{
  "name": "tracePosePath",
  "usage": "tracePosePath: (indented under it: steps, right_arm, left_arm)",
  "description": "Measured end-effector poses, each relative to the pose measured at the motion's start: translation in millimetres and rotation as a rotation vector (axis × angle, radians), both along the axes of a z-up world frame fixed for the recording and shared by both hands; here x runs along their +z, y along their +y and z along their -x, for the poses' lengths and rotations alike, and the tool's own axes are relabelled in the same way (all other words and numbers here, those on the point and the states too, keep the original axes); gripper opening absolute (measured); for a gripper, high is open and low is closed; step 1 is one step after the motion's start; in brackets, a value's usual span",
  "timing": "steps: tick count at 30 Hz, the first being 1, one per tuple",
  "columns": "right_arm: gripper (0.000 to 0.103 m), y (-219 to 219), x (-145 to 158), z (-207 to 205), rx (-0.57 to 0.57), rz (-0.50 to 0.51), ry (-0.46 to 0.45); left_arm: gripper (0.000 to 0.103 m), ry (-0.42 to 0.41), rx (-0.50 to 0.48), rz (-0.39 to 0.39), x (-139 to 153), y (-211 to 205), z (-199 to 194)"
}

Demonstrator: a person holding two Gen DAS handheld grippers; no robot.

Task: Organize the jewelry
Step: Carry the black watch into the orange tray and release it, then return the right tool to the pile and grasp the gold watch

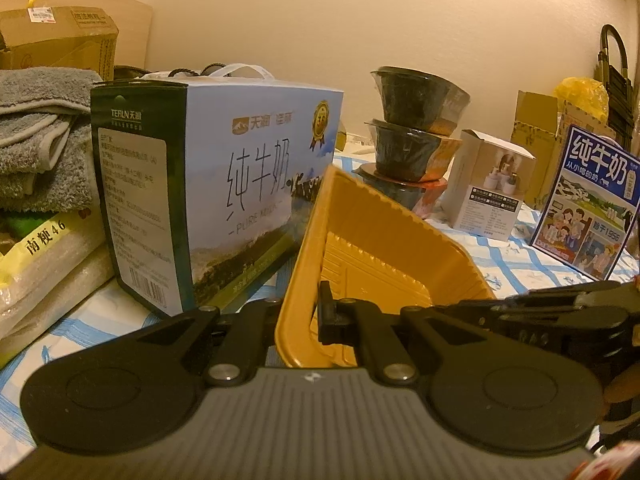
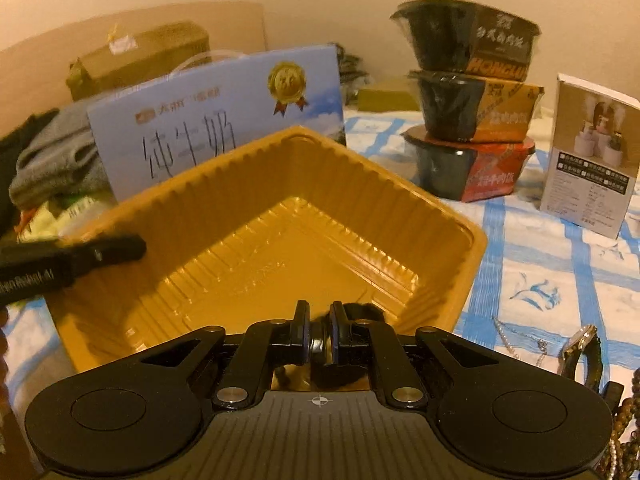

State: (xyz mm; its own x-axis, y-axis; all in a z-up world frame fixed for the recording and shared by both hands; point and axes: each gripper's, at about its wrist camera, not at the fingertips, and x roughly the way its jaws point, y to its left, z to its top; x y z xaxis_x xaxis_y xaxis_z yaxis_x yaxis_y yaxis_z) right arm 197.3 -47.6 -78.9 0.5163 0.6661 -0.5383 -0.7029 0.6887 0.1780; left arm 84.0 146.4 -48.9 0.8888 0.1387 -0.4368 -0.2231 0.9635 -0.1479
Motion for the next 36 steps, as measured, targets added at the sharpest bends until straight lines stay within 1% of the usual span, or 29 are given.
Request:
tracePosePath:
  steps: [3, 5, 10, 12, 17, 24, 29, 36]
  right_arm:
    - [0.011, -11.4, 7.8, 0.5, -0.026, -0.044, 0.037]
    - [0.013, -21.1, 14.5, 6.2, -0.042, -0.069, 0.037]
    - [0.030, -65.6, 21.7, 21.6, -0.136, -0.131, 0.059]
    - [0.032, -86.2, 21.6, 27.2, -0.186, -0.137, 0.066]
    - [0.033, -128.0, 13.7, 33.2, -0.311, -0.090, 0.093]
    - [0.033, -166.5, 2.3, 32.0, -0.416, -0.011, 0.119]
    - [0.033, -179.6, -2.8, 31.6, -0.437, 0.029, 0.109]
    - [0.032, -174.1, -3.3, 25.7, -0.416, 0.049, 0.085]
  left_arm:
    - [0.005, 0.001, 0.000, 0.004, 0.2, 0.7, 0.1]
    - [0.005, 0.000, -0.002, 0.003, 0.7, 0.6, 0.4]
    - [0.005, 0.000, 0.000, 0.006, 0.4, 0.8, 1.3]
    - [0.005, 0.000, 0.001, 0.005, 0.1, 0.6, 1.7]
    - [0.005, 0.001, 0.002, 0.005, 0.1, 0.8, 1.6]
    - [0.005, 0.001, 0.002, 0.003, 0.2, 0.9, 1.4]
    - [0.005, 0.002, 0.002, 0.003, 0.3, 1.0, 1.4]
    - [0.005, 0.001, 0.001, 0.003, 0.3, 0.9, 1.3]
